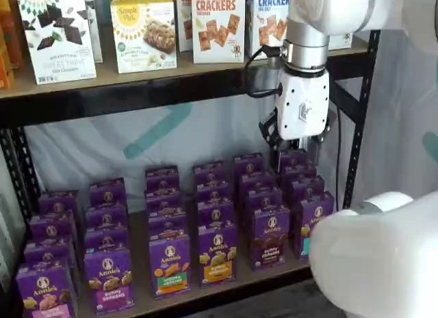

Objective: Pick up the purple box with a brown patch in the center, on the bottom shelf, the fifth box from the left

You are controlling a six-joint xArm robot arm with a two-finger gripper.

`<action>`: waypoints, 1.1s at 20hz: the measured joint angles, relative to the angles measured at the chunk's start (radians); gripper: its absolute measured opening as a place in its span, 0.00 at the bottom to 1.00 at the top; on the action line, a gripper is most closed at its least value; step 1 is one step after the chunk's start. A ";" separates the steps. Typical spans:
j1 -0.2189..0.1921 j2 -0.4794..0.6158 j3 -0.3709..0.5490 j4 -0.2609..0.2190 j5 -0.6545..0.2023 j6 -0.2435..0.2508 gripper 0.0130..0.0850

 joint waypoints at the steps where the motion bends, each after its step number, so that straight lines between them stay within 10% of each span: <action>1: 0.015 -0.008 0.007 -0.028 -0.011 0.021 1.00; 10: 0.074 0.012 0.024 -0.155 -0.046 0.106 1.00; 22: 0.009 0.111 0.119 -0.136 -0.338 0.067 1.00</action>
